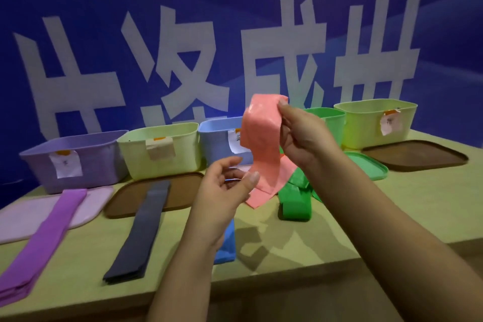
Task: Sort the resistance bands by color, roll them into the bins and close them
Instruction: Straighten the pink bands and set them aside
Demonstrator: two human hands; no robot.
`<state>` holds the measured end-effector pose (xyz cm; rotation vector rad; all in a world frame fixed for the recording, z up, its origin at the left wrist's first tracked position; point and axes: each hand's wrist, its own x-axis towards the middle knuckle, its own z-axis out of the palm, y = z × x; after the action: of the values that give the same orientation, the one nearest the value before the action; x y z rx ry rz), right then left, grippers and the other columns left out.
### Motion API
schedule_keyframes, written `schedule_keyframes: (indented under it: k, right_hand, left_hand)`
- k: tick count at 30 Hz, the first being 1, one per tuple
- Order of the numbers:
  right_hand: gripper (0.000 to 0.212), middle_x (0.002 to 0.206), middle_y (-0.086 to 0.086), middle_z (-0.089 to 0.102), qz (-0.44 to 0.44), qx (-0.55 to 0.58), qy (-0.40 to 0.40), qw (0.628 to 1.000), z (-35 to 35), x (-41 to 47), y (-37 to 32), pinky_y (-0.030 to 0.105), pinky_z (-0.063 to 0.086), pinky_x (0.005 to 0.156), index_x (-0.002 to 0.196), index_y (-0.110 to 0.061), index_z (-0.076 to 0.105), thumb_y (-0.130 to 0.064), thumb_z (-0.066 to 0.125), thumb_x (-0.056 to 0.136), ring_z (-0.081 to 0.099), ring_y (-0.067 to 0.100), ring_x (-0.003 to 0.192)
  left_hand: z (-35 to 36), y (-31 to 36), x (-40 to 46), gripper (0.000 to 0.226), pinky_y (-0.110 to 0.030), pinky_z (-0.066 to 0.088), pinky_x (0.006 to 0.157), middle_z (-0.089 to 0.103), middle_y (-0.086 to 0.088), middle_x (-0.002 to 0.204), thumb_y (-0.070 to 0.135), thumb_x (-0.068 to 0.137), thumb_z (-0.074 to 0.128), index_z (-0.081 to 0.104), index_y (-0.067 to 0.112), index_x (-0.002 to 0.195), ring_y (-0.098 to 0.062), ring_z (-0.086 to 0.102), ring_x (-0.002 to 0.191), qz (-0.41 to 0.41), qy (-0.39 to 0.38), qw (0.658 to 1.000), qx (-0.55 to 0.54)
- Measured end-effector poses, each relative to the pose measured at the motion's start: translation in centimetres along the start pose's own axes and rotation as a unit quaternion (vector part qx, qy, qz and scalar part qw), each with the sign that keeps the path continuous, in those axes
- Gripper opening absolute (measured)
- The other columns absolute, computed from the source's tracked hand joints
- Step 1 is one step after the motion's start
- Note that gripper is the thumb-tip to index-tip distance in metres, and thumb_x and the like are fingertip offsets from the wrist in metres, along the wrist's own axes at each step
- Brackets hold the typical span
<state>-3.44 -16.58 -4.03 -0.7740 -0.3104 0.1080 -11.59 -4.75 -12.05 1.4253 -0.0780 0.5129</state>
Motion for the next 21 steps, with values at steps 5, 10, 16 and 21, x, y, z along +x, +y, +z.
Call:
schedule_keyframes:
  k: [5, 10, 16, 21]
  right_hand:
    - [0.021, 0.058, 0.006, 0.068, 0.041, 0.078, 0.018, 0.996, -1.2, -2.4, 1.4, 0.018, 0.052, 0.046, 0.087, 0.000, 0.058, -0.011, 0.045, 0.099, 0.065, 0.009, 0.048]
    - [0.011, 0.070, 0.003, 0.066, -0.057, -0.038, 0.076, 0.995, -4.6, -5.6, 0.5, 0.017, 0.050, 0.049, 0.086, -0.009, 0.056, -0.012, 0.052, 0.095, 0.064, 0.008, 0.059]
    - [0.015, 0.088, 0.005, 0.065, -0.147, -0.399, 0.057, 0.903, -7.9, -10.1, 0.5, 0.029, 0.052, 0.059, 0.094, -0.026, 0.057, -0.016, 0.065, 0.087, 0.066, 0.012, 0.066]
    - [0.020, 0.103, -0.014, 0.044, -0.208, -0.602, -0.035, 0.770, -7.2, -11.2, 0.2, 0.014, 0.039, 0.079, 0.102, -0.049, 0.058, -0.043, 0.059, 0.083, 0.046, -0.008, 0.091]
  left_hand:
    - [0.2, -1.5, -0.8, 0.013, -0.022, 0.053, 0.061, 0.064, -0.008, 0.082, 0.001, 0.085, 0.064, 0.063, 0.005, 0.097, -0.018, 0.059, 0.075, -0.065, -0.043, 0.997, 0.013]
    - [-1.3, 0.6, -2.5, 0.025, -0.024, 0.055, 0.061, 0.057, -0.008, 0.074, -0.006, 0.083, 0.060, 0.060, 0.011, 0.101, -0.013, 0.061, 0.066, -0.018, -0.031, 0.999, -0.012]
    - [-1.2, 6.0, -4.3, 0.019, -0.020, 0.053, 0.056, 0.064, 0.002, 0.067, 0.006, 0.068, 0.066, 0.078, 0.019, 0.076, -0.007, 0.061, 0.061, 0.006, -0.114, 0.987, -0.111]
    - [1.2, 7.3, -4.5, 0.022, -0.020, 0.056, 0.063, 0.072, -0.001, 0.074, 0.008, 0.071, 0.059, 0.071, 0.004, 0.088, -0.009, 0.067, 0.068, -0.011, -0.140, 0.985, -0.097]
